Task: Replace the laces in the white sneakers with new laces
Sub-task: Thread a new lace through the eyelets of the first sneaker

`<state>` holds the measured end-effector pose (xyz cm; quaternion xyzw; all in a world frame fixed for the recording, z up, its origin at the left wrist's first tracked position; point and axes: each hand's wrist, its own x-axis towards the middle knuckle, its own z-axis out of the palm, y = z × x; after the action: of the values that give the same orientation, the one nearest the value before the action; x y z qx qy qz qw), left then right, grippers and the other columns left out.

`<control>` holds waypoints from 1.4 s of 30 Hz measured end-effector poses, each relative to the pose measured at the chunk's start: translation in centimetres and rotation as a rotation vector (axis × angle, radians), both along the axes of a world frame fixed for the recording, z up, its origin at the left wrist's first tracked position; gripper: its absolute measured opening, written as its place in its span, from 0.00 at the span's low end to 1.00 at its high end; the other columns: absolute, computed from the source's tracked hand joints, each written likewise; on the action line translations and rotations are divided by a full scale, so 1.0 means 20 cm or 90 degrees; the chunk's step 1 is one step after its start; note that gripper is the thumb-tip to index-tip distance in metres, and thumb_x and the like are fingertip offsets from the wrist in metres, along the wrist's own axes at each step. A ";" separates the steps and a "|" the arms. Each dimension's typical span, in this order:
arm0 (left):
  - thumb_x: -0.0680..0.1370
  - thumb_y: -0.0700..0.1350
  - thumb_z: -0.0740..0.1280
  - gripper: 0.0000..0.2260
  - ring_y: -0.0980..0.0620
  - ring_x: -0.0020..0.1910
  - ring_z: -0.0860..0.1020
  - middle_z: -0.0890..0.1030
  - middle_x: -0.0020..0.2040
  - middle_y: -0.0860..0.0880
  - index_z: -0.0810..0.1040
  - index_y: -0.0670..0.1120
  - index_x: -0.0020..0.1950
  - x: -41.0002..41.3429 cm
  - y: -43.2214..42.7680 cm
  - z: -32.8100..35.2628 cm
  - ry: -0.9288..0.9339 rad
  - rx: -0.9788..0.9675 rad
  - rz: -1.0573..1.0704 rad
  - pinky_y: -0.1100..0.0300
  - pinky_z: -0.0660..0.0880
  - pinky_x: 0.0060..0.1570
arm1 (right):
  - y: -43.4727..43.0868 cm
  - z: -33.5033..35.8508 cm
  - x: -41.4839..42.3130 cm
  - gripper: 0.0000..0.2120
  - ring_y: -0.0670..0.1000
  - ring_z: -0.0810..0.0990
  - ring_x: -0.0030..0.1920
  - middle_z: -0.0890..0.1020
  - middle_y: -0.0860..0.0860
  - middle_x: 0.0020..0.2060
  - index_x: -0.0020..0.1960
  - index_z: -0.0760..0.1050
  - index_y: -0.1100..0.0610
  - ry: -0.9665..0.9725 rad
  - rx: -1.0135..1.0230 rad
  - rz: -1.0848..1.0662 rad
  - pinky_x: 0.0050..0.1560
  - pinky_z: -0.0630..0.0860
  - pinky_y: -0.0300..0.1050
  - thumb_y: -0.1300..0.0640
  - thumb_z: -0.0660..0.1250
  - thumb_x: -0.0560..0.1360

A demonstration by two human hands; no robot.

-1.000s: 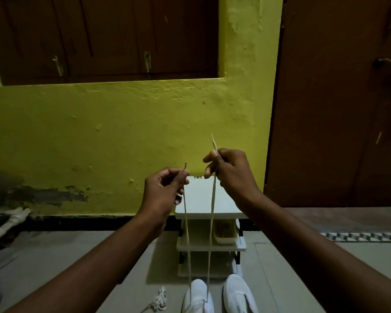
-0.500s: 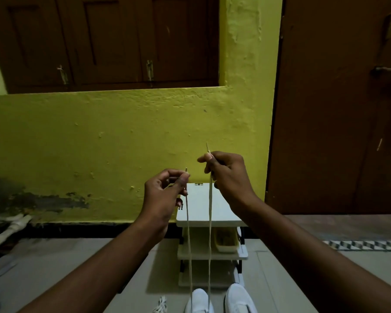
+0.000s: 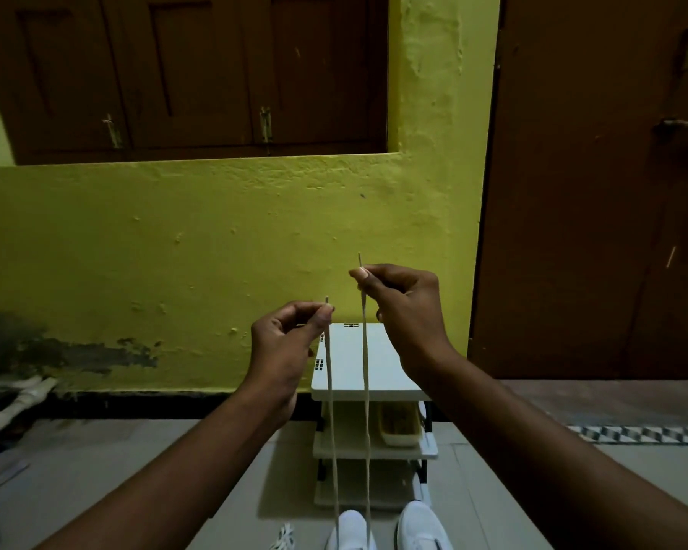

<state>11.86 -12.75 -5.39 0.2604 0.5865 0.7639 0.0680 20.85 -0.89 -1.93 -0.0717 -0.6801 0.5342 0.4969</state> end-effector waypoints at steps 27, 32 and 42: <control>0.76 0.46 0.70 0.05 0.58 0.43 0.83 0.84 0.37 0.58 0.80 0.56 0.43 -0.31 0.01 -1.08 0.220 -0.522 -0.074 0.46 0.79 0.54 | 0.18 -1.19 -0.09 0.04 0.43 0.80 0.41 0.82 0.46 0.39 0.45 0.79 0.52 -0.393 0.033 0.007 0.41 0.76 0.37 0.60 0.71 0.77; 0.76 0.51 0.73 0.04 0.61 0.49 0.79 0.82 0.42 0.65 0.83 0.57 0.42 -0.26 0.05 -1.43 0.186 -0.702 -0.092 0.50 0.66 0.59 | 0.13 -1.56 -0.06 0.06 0.35 0.77 0.35 0.81 0.47 0.33 0.41 0.82 0.59 -0.551 0.024 -0.012 0.35 0.70 0.28 0.66 0.68 0.74; 0.73 0.37 0.70 0.10 0.57 0.49 0.82 0.84 0.42 0.58 0.82 0.53 0.38 -0.19 0.12 -1.71 0.092 -0.772 -0.120 0.55 0.69 0.60 | -0.16 -1.92 0.05 0.22 0.51 0.78 0.51 0.78 0.50 0.49 0.56 0.77 0.52 -0.717 0.008 -0.078 0.55 0.76 0.50 0.48 0.65 0.63</control>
<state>8.14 -10.26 -39.62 0.2774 0.8940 0.2654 0.2311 21.91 -4.03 -40.35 -0.3820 -0.8380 0.3796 0.0882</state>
